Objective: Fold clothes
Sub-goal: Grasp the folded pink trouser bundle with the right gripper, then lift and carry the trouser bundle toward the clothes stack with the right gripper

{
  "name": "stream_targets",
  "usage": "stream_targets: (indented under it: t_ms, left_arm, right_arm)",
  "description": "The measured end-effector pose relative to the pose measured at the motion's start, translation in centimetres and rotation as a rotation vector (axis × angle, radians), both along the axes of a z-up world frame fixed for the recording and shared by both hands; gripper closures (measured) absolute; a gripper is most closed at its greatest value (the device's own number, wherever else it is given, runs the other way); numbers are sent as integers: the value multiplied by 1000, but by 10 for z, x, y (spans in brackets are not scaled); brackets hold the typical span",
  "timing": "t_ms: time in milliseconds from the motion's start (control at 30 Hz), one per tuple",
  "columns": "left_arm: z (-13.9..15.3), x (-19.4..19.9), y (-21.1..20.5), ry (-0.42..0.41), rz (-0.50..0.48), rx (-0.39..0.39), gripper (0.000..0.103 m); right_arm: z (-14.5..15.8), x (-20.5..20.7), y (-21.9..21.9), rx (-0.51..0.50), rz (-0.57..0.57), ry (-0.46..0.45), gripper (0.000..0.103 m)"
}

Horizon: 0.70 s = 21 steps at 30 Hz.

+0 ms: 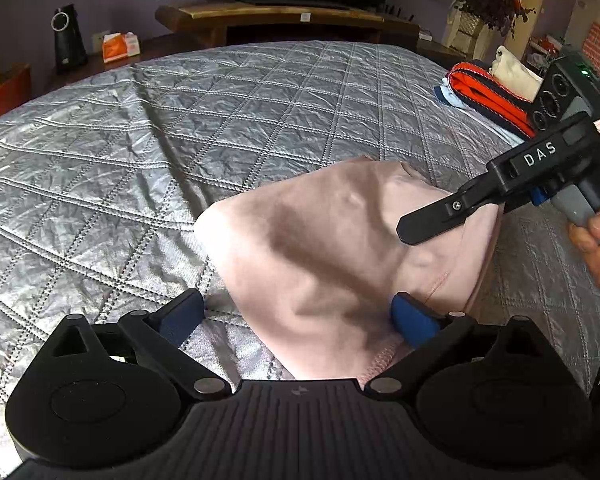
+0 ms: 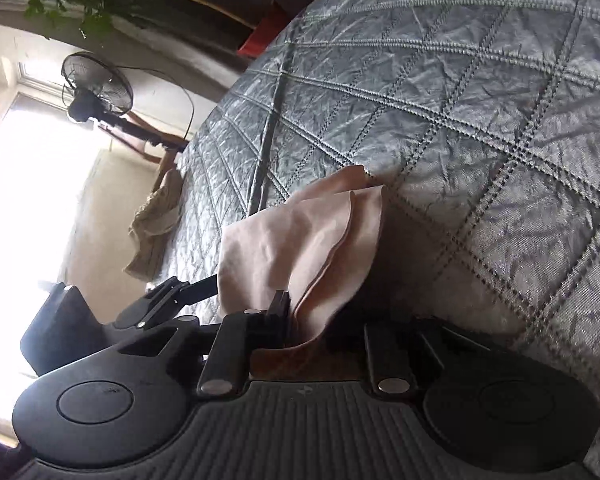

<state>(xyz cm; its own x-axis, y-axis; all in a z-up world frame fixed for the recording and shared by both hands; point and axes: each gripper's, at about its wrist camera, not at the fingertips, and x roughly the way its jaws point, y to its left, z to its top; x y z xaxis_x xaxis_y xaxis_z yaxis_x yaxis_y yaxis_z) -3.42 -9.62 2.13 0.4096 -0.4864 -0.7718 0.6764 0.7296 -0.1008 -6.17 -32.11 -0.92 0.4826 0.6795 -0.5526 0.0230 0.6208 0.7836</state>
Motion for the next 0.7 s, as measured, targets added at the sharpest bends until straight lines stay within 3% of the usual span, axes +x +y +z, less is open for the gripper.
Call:
stream_targets:
  t_ms: [400, 500, 567, 600, 633, 700]
  left_arm:
    - [8, 12, 12, 19, 73, -62, 2]
    - [5, 13, 10, 24, 76, -44, 2]
    - [4, 12, 8, 21, 70, -28, 2]
    - [3, 11, 6, 16, 66, -20, 2]
    - [3, 10, 5, 11, 62, -14, 2]
    - [2, 9, 4, 4, 55, -6, 2]
  right_arm:
    - [2, -40, -21, 150, -225, -60, 93]
    - [6, -32, -12, 22, -158, -40, 89]
    - [4, -25, -9, 13, -149, -34, 78]
    - [4, -22, -10, -3, -156, -39, 55]
    - [5, -18, -10, -25, -153, -50, 43]
    - [6, -9, -10, -22, -120, -74, 30]
